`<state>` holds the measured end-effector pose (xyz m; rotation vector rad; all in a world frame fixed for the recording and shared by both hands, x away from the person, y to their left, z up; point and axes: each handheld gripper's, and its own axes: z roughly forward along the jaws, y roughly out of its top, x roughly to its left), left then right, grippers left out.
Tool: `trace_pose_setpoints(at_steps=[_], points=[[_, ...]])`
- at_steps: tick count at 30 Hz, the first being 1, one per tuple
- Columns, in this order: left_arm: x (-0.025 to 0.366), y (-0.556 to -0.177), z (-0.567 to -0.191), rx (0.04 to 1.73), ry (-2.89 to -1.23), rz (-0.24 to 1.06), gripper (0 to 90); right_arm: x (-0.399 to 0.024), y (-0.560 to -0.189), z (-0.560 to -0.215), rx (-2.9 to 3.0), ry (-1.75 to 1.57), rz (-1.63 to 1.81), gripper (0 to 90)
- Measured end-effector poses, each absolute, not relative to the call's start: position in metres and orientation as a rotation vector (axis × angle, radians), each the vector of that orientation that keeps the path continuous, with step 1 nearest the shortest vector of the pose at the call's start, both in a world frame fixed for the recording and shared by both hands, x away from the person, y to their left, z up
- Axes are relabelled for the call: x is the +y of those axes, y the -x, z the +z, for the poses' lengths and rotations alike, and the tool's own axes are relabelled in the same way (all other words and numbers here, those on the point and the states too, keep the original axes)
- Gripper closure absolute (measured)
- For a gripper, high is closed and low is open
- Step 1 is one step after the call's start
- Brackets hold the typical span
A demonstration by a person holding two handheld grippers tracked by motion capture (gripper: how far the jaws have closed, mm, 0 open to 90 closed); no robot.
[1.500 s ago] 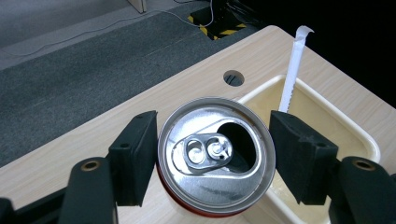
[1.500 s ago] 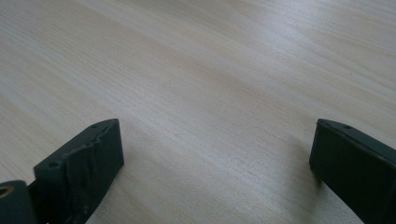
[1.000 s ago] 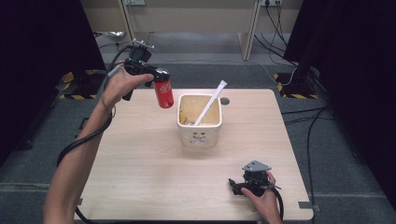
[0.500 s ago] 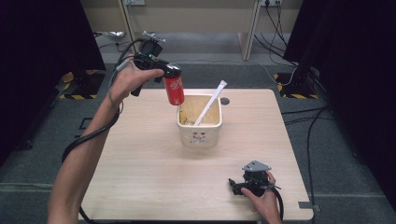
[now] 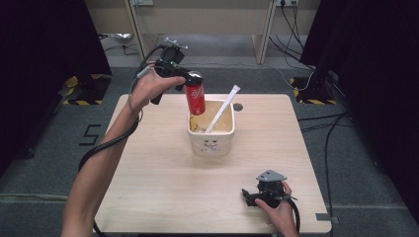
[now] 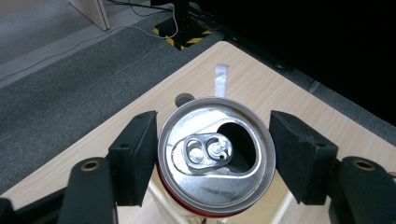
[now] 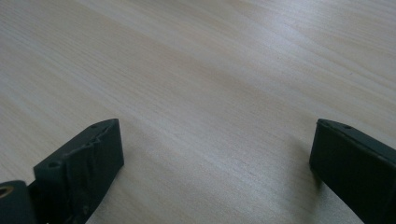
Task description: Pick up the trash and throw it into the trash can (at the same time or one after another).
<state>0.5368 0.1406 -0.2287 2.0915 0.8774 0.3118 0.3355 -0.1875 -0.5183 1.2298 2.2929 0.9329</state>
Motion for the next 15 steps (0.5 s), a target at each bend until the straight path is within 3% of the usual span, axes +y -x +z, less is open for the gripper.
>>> trace_pose_setpoints(at_steps=[15], points=[[0.124,-0.541,-0.248,0.871,-2.096,0.288,34.2,-0.187,-0.335,-0.518,2.295,-1.231,0.934,3.2]])
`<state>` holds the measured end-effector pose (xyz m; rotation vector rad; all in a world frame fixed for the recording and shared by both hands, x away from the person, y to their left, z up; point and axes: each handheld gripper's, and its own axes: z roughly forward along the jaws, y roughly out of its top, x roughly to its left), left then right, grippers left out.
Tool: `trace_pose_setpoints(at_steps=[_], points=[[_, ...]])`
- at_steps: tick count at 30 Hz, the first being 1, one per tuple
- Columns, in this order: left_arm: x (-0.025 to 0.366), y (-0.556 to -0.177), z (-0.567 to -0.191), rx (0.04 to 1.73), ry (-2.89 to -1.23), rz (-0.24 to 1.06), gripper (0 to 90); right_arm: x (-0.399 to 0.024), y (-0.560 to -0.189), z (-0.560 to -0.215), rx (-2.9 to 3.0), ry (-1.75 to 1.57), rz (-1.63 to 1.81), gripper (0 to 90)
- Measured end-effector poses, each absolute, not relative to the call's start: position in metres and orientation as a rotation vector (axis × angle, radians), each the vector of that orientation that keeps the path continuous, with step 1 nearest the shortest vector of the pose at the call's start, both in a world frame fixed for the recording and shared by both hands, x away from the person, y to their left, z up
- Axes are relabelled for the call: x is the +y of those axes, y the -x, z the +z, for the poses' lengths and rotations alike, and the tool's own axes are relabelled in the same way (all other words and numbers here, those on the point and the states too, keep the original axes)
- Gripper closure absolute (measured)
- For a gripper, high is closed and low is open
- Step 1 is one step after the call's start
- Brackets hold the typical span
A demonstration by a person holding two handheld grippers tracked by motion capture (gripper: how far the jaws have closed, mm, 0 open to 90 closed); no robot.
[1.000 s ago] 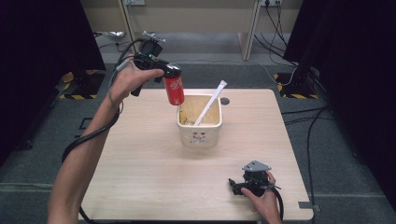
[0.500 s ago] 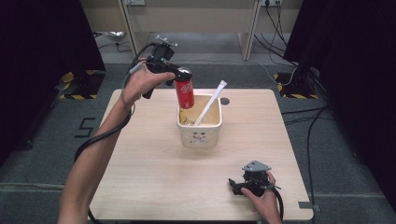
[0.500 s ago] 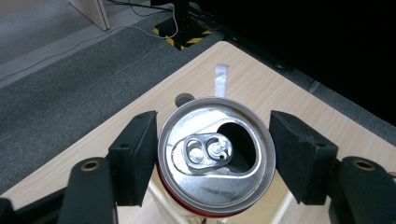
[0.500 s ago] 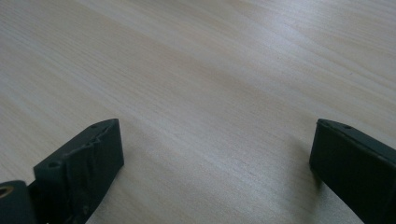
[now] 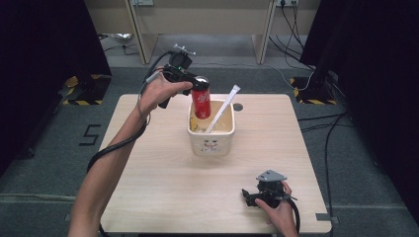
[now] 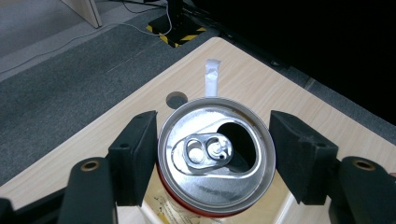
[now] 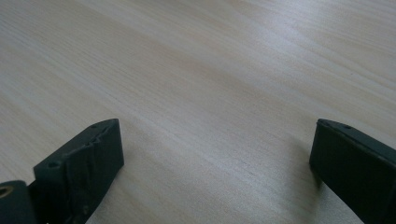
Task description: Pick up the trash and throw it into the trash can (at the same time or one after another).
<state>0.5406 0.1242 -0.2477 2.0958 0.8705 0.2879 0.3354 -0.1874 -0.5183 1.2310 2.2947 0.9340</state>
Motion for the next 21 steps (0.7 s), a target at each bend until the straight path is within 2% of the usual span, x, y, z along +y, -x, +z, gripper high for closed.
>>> trace_pose_setpoints(at_steps=[21], points=[[0.110,-0.547,-0.286,0.882,-2.139,0.273,34.1,-0.187,-0.335,-0.518,2.295,-1.234,0.932,3.2]])
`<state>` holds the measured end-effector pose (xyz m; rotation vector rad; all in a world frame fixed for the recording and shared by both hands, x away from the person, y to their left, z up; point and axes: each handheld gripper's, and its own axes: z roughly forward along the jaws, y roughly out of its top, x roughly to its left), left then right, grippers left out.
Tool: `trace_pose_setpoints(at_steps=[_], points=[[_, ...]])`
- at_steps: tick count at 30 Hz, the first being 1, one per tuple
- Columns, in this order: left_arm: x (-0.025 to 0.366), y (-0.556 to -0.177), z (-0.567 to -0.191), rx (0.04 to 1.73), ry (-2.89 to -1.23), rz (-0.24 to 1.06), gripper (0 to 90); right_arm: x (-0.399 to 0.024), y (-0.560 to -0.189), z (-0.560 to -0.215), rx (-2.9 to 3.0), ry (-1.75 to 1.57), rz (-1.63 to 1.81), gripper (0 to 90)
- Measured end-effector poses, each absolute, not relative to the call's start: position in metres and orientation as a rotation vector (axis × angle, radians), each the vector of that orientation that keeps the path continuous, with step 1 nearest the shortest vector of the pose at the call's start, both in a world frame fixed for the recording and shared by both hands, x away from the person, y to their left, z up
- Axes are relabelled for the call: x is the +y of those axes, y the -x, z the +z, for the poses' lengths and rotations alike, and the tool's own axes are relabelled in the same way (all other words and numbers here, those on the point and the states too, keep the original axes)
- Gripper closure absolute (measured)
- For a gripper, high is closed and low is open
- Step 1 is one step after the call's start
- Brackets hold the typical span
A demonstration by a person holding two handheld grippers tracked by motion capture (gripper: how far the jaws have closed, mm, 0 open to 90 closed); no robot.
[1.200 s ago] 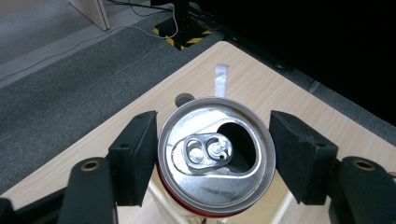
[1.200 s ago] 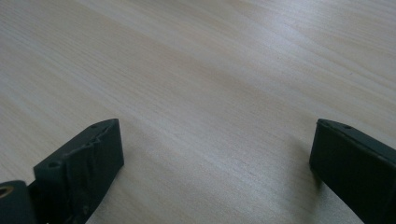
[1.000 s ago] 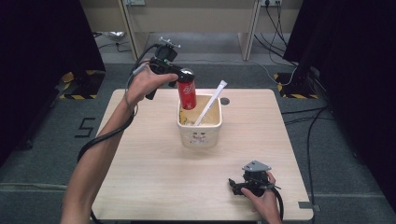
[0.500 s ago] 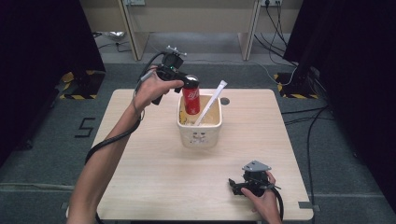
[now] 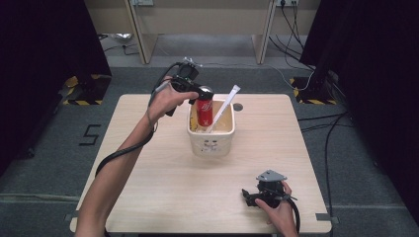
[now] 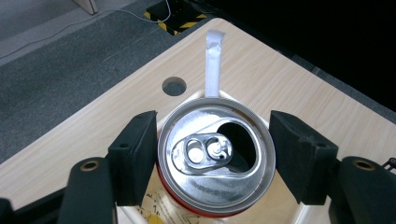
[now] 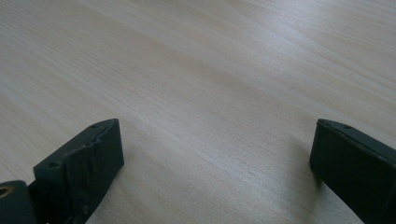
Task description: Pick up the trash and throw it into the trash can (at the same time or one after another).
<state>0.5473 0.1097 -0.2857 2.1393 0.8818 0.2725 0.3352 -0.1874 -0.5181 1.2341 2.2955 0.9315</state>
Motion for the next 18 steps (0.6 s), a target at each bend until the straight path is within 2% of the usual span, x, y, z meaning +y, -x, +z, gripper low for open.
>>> trace_pose_setpoints(at_steps=[18], points=[[0.105,-0.551,-0.326,0.896,-2.182,0.254,34.2,-0.187,-0.335,-0.518,2.295,-1.232,0.931,3.2]])
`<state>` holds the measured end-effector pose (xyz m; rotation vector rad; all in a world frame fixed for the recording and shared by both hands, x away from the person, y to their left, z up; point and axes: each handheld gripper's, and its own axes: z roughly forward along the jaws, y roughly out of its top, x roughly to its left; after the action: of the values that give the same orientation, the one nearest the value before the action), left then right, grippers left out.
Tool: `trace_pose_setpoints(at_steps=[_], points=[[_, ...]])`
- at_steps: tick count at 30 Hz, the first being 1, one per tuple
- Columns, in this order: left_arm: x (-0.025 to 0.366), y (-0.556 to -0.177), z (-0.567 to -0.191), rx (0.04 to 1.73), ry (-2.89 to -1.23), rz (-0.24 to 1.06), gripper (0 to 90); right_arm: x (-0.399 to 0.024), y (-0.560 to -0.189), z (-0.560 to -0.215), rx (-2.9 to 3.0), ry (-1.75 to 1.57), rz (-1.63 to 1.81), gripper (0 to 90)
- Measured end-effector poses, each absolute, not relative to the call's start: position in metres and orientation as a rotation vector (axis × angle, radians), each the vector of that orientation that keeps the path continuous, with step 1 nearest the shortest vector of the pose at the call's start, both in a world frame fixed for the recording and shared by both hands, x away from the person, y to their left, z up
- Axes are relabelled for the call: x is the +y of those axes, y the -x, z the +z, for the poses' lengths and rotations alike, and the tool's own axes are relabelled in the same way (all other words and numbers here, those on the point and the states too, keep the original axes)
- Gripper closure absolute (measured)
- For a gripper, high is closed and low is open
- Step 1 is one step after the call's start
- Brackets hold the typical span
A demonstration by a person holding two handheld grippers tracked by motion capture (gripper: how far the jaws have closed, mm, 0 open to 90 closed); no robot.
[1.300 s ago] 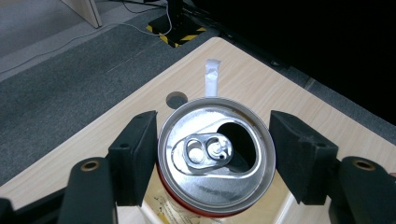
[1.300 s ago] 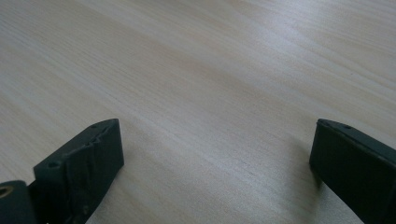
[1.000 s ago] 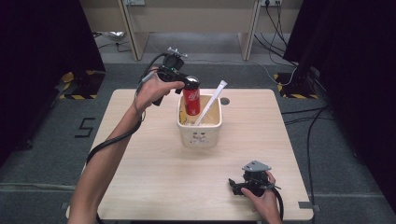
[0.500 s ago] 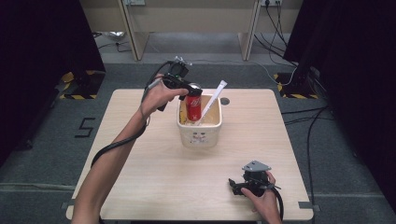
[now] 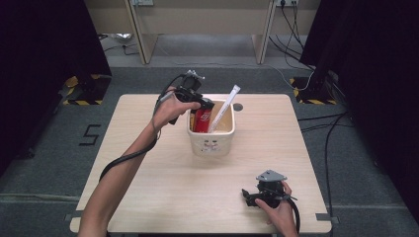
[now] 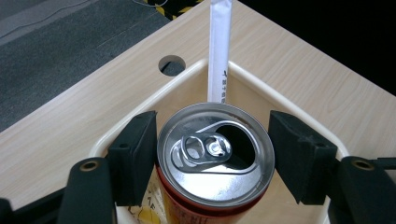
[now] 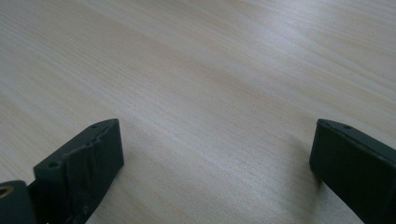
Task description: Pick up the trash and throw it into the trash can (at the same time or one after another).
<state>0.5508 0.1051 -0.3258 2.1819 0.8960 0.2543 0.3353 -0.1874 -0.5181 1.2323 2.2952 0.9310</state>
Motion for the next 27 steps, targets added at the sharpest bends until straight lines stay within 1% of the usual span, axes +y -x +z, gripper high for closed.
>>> trace_pose_setpoints(at_steps=[8,14,22,25,27], points=[[0.107,-0.550,-0.329,0.897,-2.168,0.246,33.8,-0.187,-0.335,-0.518,2.295,-1.233,0.931,3.3],[0.117,-0.547,-0.318,0.911,-2.099,0.234,26.5,-0.187,-0.335,-0.518,2.295,-1.232,0.931,3.2],[0.132,-0.535,-0.306,0.895,-2.069,0.246,25.6,-0.187,-0.335,-0.518,2.295,-1.232,0.931,3.2],[0.139,-0.528,-0.304,0.896,-2.057,0.256,24.0,-0.187,-0.335,-0.518,2.295,-1.232,0.931,3.2],[0.144,-0.524,-0.303,0.901,-2.048,0.267,20.7,-0.187,-0.335,-0.518,2.295,-1.231,0.931,3.2]])
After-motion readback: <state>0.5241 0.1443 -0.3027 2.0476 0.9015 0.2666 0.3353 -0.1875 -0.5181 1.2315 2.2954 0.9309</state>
